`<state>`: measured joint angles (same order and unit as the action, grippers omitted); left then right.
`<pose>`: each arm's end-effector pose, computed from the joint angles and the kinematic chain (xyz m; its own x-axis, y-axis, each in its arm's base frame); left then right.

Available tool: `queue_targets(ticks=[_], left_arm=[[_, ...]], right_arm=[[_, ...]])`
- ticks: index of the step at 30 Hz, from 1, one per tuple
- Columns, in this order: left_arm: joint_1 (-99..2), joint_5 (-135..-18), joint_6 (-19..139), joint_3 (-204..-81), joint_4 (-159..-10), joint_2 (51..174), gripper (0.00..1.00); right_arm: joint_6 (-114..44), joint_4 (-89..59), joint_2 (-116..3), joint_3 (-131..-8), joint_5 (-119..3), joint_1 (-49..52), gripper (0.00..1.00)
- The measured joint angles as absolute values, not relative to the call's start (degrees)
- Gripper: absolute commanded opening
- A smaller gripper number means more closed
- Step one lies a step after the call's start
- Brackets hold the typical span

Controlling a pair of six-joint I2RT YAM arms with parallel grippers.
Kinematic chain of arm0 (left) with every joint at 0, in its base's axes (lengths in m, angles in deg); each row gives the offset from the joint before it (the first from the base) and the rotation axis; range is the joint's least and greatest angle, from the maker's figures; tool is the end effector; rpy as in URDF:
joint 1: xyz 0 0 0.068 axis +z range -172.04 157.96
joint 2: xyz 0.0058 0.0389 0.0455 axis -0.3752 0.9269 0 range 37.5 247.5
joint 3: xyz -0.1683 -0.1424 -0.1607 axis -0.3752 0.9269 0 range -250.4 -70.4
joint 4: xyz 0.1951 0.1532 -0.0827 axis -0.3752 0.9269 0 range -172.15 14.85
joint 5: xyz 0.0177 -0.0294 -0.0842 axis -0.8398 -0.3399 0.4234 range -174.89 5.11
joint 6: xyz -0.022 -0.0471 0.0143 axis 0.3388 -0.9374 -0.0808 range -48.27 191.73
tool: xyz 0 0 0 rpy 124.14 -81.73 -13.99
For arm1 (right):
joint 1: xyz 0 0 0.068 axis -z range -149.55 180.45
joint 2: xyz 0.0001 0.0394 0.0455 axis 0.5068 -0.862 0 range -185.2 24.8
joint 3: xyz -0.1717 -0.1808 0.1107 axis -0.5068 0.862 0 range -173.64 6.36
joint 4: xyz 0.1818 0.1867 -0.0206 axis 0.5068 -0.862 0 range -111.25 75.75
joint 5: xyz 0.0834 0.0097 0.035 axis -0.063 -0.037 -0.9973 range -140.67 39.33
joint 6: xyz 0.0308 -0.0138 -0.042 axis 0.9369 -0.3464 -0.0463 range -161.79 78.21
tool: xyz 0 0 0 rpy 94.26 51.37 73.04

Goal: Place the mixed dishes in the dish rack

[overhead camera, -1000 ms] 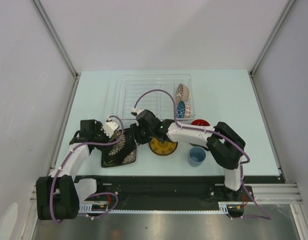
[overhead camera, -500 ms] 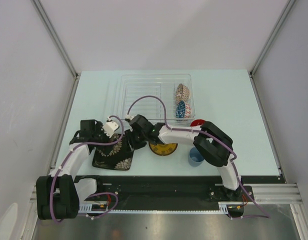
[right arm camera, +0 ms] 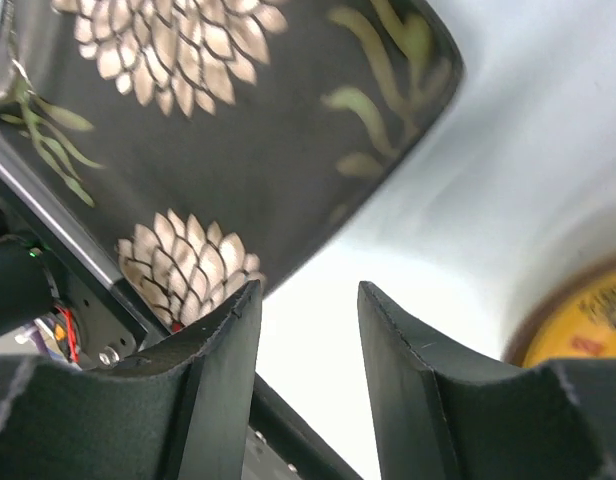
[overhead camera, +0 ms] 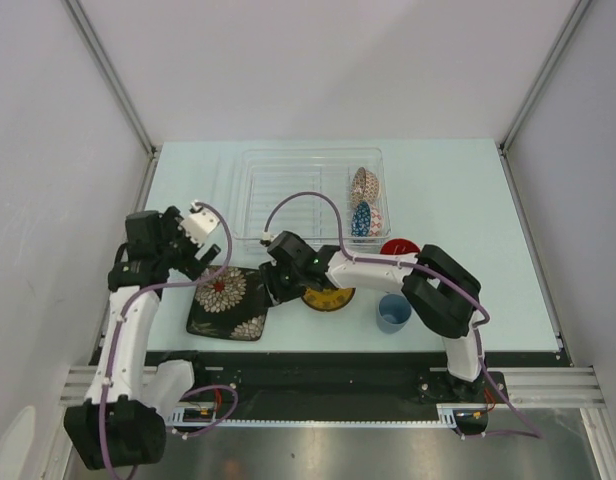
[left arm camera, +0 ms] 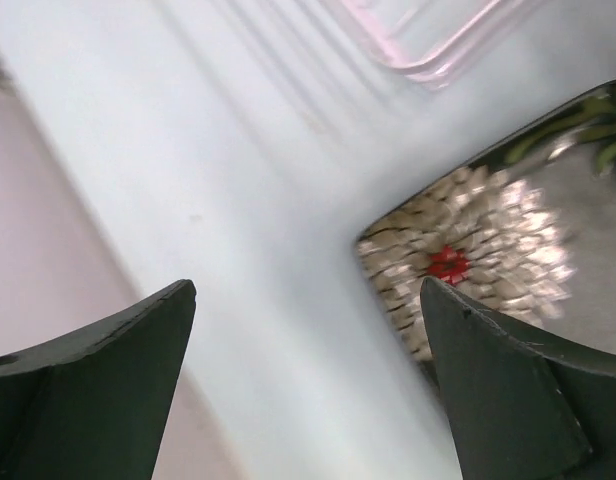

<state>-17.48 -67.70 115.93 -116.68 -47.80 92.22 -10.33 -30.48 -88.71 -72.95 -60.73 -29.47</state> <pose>0.1981 0.0052 0.2791 -0.3876 0.6374 -0.6660 0.5726 0.7326 0.3679 0.2107 0.3762 0.1834 -0.8034 -0.3617 -0.4730 -0.5727 0.6870 0.4474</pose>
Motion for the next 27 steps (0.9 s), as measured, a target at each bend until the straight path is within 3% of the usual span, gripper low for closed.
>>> queue_targets(ticks=[6, 13, 22, 27], left_arm=[[-7.03, -69.86, 130.95, -112.92, -44.26, 86.58, 0.98], [4.40, -71.67, 144.96, -106.71, -42.27, 92.96, 0.98], [5.36, -68.94, 160.61, -92.92, -46.23, 84.48, 1.00], [3.06, -67.76, 163.56, -91.72, -47.36, 84.50, 1.00]], right_arm=[[-9.37, -30.33, -86.81, -69.76, -60.01, -30.08, 0.48], [-7.16, -25.21, -86.77, -66.68, -60.45, -30.32, 0.48], [-1.33, -15.42, -86.77, -61.85, -61.82, -29.36, 0.47], [2.45, -9.34, -88.06, -61.76, -62.92, -28.75, 0.47]])
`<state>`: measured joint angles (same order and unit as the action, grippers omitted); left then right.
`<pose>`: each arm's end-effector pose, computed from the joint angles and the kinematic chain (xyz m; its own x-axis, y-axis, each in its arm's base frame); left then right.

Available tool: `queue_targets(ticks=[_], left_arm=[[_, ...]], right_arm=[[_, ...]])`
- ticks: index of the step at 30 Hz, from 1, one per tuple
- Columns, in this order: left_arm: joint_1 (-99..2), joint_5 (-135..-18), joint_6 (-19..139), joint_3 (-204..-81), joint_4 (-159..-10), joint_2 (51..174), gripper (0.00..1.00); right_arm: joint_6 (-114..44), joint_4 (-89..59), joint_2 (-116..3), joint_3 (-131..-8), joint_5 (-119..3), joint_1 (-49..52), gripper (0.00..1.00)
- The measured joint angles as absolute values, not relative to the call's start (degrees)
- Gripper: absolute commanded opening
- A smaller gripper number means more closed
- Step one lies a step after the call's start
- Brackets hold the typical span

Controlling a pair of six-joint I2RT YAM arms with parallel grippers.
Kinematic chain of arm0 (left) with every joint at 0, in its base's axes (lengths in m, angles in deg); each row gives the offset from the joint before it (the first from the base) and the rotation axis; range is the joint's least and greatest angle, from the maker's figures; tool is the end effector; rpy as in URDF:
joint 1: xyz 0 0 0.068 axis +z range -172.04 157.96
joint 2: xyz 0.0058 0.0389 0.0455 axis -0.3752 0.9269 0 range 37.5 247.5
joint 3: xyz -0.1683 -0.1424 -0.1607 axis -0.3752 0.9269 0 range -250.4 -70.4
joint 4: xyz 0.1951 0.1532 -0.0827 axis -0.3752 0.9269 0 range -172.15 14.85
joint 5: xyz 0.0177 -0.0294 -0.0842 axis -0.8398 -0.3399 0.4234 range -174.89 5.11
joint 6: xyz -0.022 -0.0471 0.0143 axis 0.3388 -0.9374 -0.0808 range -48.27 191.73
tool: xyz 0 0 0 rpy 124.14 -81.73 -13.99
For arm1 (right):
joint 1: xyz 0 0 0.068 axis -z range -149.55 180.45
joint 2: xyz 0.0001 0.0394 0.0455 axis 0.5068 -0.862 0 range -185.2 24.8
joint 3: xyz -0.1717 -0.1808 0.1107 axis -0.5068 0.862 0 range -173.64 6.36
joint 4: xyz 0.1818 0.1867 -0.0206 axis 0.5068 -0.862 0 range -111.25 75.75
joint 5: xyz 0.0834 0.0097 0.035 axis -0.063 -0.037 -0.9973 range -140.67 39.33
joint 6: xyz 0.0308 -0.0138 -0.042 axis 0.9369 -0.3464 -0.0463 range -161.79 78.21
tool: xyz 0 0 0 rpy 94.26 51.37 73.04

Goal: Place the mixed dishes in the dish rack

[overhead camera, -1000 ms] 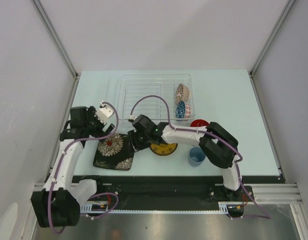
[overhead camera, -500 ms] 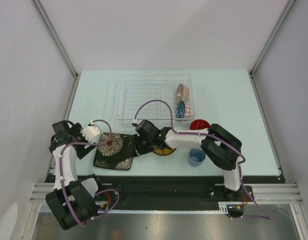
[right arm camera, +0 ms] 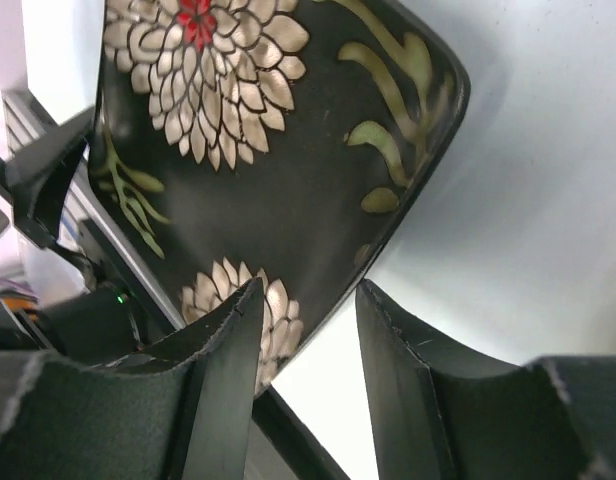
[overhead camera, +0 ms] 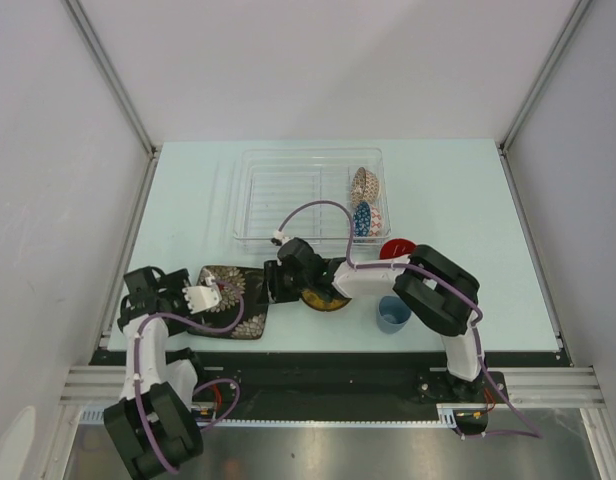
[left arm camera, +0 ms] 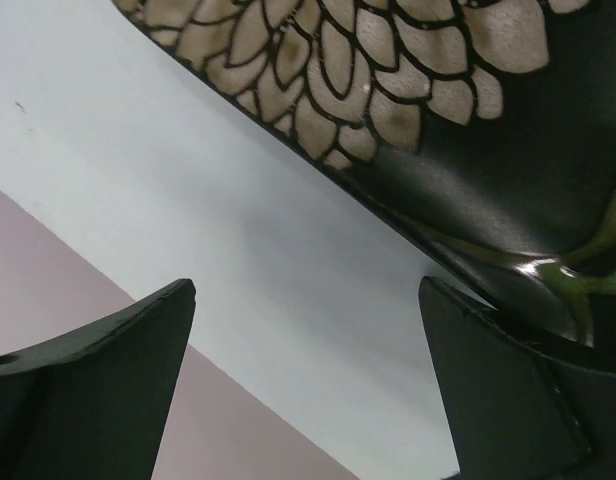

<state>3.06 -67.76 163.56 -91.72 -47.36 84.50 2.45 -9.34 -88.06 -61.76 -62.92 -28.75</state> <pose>0.1312 0.0498 0.1605 -0.2485 0.9384 -0.2402 0.7963 0.3391 0.5009 0.2098 0.3667 0.1573 -0.8788 -0.1427 -0.4553 -0.4323 0.6420 0.6332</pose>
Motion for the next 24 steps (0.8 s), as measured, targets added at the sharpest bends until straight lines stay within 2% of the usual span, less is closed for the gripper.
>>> queue_targets(ticks=[8, 21, 24], left_arm=[[1.23, -66.03, 163.69, -93.97, -50.82, 90.95, 1.00], [-14.09, -70.27, 153.35, -95.08, -60.72, 97.29, 0.98], [-16.04, -70.10, 151.12, -95.37, -61.86, 98.14, 0.98]], right_arm=[[6.45, -5.54, -91.18, -61.56, -63.64, -28.55, 0.47], [9.71, -1.67, -92.95, -61.52, -65.98, -26.89, 0.47], [9.78, -0.91, -93.09, -61.39, -66.35, -26.89, 0.44]])
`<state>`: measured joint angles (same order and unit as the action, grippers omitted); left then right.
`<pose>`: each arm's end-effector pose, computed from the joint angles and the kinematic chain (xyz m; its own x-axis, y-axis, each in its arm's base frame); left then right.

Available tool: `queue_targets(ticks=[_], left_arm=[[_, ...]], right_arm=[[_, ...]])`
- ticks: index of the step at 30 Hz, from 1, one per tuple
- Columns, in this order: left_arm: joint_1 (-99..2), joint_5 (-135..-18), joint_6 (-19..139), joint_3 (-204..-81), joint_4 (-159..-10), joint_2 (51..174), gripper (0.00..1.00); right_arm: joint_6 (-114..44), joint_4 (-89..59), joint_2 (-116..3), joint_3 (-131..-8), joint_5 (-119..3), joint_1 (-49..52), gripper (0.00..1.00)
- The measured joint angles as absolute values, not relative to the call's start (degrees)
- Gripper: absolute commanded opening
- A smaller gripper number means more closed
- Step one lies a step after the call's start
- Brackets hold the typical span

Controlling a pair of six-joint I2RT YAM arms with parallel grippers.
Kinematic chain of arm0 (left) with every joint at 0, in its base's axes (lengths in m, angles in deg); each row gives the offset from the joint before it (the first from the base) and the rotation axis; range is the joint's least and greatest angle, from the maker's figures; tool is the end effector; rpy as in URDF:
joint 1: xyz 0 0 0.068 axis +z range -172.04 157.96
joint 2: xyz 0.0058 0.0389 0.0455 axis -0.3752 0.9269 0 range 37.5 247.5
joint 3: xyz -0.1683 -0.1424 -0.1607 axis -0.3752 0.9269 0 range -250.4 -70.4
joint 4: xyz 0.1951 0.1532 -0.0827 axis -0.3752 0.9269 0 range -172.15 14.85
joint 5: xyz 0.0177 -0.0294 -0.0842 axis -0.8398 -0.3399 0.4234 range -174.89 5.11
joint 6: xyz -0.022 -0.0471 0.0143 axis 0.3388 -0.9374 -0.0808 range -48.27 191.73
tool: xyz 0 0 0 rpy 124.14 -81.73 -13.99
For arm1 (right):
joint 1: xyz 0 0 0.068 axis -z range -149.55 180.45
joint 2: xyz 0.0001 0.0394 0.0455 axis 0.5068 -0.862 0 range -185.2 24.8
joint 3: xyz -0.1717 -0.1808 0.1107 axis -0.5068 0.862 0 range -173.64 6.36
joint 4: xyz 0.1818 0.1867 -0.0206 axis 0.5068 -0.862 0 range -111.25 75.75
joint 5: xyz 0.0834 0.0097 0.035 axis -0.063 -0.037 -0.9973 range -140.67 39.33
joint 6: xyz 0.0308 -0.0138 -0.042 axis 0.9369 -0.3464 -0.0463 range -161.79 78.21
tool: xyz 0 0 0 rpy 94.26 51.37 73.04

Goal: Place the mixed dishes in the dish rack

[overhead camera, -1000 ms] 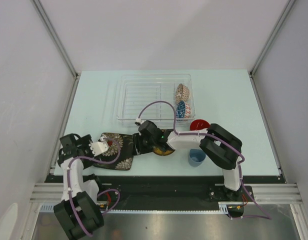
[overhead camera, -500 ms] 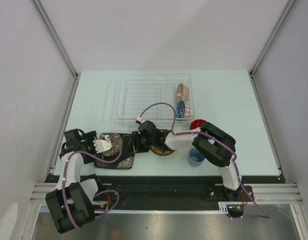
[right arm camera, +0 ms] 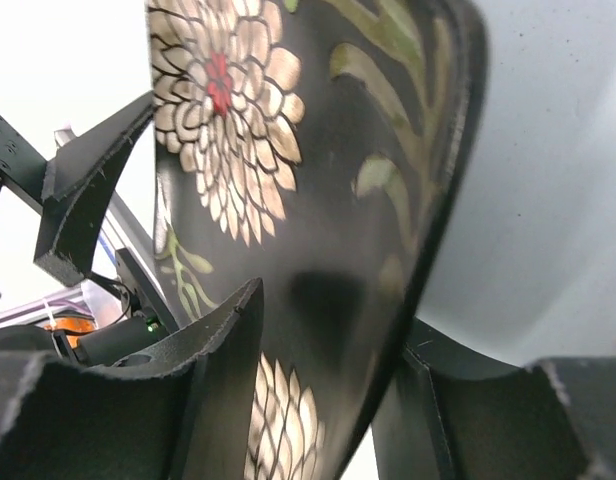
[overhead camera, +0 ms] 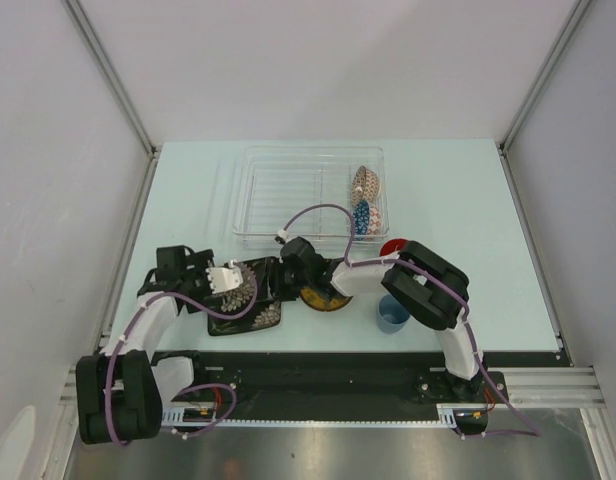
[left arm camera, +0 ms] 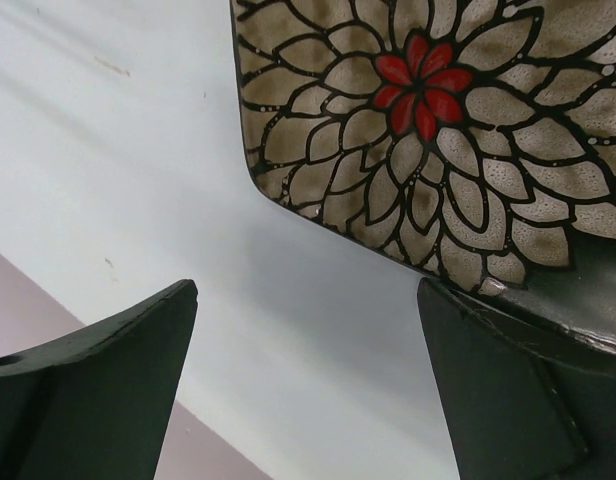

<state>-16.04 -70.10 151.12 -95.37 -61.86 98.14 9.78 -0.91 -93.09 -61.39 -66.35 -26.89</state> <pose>0.1852 0.0103 0.1596 -0.1113 0.9439 -0.3108 0.8175 0.2648 0.5114 0.2257 0.3700 0.1324 -0.9274 -0.0492 -0.3708 -0.3231 0.6047 0.7279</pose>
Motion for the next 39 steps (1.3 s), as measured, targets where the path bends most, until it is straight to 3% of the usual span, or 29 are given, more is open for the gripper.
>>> queue_targets(ticks=[5, 6, 9, 16, 20, 26, 30, 34, 39], left_arm=[[-18.86, -70.51, 148.15, -95.37, -62.10, 98.14, 0.98], [-19.25, -71.15, 147.80, -95.37, -62.14, 98.14, 0.98], [-20.06, -72.81, 146.66, -95.39, -61.92, 97.99, 0.98], [-21.09, -71.50, 140.33, -99.54, -55.12, 97.73, 0.95], [-20.34, -60.90, 132.98, -109.79, -45.86, 97.64, 0.94], [-1.92, -41.97, 125.48, -136.50, -30.60, 102.32, 0.95], [6.87, -31.13, 123.69, -147.30, -20.63, 106.95, 0.95], [9.12, -24.44, 122.64, -148.02, -12.68, 109.79, 0.95], [9.16, -20.22, 120.13, -142.60, -10.84, 109.83, 0.95]], right_arm=[[9.78, -0.45, -93.06, -60.93, -67.11, -26.89, 0.31], [9.97, -0.40, -93.02, -60.82, -67.22, -26.89, 0.20], [11.66, 0.10, -91.80, -60.82, -67.20, -26.87, 0.00], [11.15, -3.05, -90.09, -60.67, -66.02, -26.89, 0.00], [6.02, -5.28, -87.73, -60.67, -64.80, -28.24, 0.00], [-8.36, -20.45, -77.31, -60.71, -59.53, -30.21, 0.00], [-20.84, -30.35, -67.27, -60.78, -49.72, -30.23, 0.00], [-37.59, -31.05, -58.05, -62.15, -37.13, -28.38, 0.00], [-61.21, -17.01, -56.10, -64.71, -27.49, -24.62, 0.00]])
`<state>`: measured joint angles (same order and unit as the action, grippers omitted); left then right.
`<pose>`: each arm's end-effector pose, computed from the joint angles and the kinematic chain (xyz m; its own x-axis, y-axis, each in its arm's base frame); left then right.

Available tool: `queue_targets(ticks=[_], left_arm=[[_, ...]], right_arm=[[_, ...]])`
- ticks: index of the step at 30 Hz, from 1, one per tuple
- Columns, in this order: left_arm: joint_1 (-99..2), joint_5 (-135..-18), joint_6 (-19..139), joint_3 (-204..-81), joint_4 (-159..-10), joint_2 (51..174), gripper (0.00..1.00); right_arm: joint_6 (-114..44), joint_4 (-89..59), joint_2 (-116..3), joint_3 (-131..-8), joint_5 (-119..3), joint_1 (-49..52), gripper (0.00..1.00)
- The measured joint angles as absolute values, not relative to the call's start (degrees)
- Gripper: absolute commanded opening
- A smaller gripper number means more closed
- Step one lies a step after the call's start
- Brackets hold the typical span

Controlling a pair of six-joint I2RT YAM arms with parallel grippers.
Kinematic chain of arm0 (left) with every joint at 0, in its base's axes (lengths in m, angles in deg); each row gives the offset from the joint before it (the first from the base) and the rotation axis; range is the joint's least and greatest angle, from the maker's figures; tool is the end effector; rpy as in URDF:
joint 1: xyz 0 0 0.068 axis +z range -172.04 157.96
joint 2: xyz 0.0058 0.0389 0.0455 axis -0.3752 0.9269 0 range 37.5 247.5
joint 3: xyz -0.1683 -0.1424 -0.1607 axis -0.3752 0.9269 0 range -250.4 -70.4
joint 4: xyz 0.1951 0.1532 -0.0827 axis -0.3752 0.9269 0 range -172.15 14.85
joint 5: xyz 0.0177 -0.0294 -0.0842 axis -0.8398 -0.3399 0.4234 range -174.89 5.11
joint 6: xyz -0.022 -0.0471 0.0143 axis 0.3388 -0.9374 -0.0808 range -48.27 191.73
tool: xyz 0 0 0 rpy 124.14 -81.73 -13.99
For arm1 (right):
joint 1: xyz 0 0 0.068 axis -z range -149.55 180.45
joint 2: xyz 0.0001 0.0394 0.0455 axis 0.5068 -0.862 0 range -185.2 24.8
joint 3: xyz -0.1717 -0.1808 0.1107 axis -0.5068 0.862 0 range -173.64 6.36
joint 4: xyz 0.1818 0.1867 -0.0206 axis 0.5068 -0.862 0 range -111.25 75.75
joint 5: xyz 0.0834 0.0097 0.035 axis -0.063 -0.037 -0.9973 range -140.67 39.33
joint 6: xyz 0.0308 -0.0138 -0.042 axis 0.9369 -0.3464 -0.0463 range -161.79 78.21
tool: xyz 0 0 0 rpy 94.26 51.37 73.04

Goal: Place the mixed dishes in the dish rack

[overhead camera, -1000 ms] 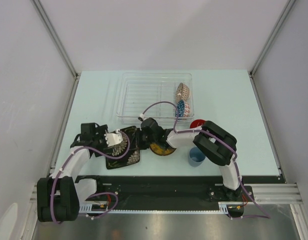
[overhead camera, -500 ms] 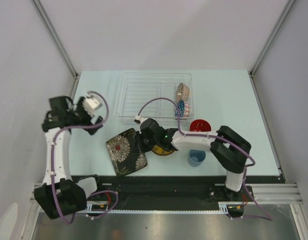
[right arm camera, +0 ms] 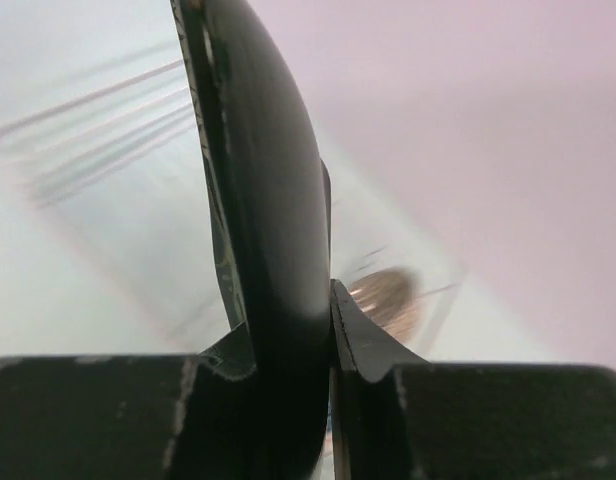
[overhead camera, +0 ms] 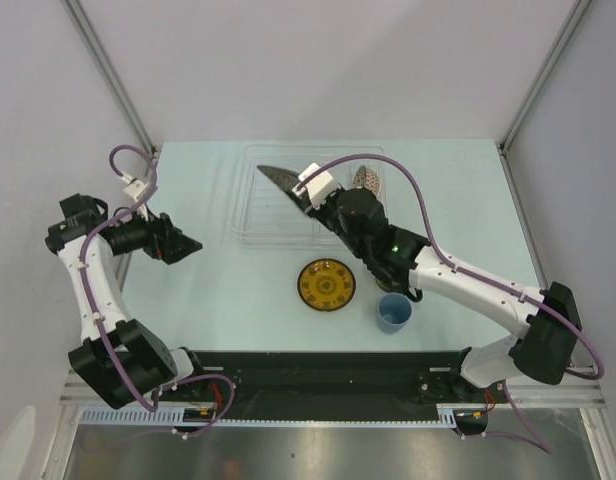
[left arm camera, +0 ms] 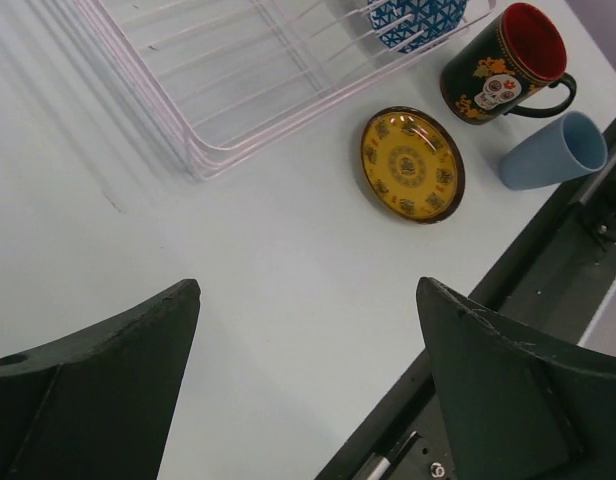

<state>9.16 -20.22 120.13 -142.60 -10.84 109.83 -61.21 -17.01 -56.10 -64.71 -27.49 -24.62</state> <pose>0.1992 0.0830 0.3399 -0.5200 0.0592 -0.8521 0.6227 0.7092 -0.3307 0.2028 0.2659 0.3682 0.0597 -0.4482 -0.8919 -0.5449 0.7341 -0.4053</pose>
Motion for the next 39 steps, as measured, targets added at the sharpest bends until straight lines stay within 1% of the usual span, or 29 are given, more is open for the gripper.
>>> queue_targets(ticks=[2, 6, 9, 12, 19, 31, 39], left_arm=[[9.16, -19.54, 118.99, -140.48, -11.23, 109.83, 0.95], [9.18, -18.39, 116.33, -136.26, -13.86, 109.75, 0.94], [9.16, -17.99, 115.52, -135.43, -14.58, 110.16, 0.94], [9.16, -17.25, 115.17, -135.43, -15.63, 111.28, 0.94], [9.10, -16.70, 114.58, -135.04, -18.21, 115.12, 0.94], [8.53, -15.83, 113.73, -134.10, -21.22, 116.68, 0.94], [8.18, -15.57, 113.66, -134.10, -22.18, 117.77, 0.93]], right_arm=[[-73.08, -10.00, -57.57, -64.93, -25.67, -23.37, 0.00], [-94.66, 3.77, -65.35, -65.82, -25.45, -20.42, 0.00], [-105.74, 8.56, -72.96, -68.14, -27.33, -17.21, 0.00], [-112.08, 9.98, -77.26, -68.40, -29.87, -13.64, 0.00], [-114.59, 7.01, -80.12, -70.04, -35.60, -7.65, 0.00], [-114.70, 6.39, -83.56, -75.97, -42.83, -6.41, 0.00], [-112.73, -0.38, -84.74, -75.97, -43.16, -4.90, 0.00]])
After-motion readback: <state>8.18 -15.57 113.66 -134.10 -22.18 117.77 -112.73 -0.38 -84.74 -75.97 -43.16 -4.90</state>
